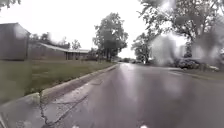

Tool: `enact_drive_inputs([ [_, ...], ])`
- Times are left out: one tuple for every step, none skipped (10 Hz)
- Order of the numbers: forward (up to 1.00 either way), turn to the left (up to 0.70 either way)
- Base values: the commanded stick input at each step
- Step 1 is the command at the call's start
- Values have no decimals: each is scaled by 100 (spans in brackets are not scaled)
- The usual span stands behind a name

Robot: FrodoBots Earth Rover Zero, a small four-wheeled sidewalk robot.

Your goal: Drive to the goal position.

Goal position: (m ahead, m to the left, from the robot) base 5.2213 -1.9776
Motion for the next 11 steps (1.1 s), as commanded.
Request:
enact_drive_inputs([
  [50, 0],
  [50, 0],
  [50, 0],
  [50, 0],
  [50, 0],
  [50, 0],
  [50, 0],
  [50, 0],
  [50, 0],
  [50, 0],
  [50, 0],
])
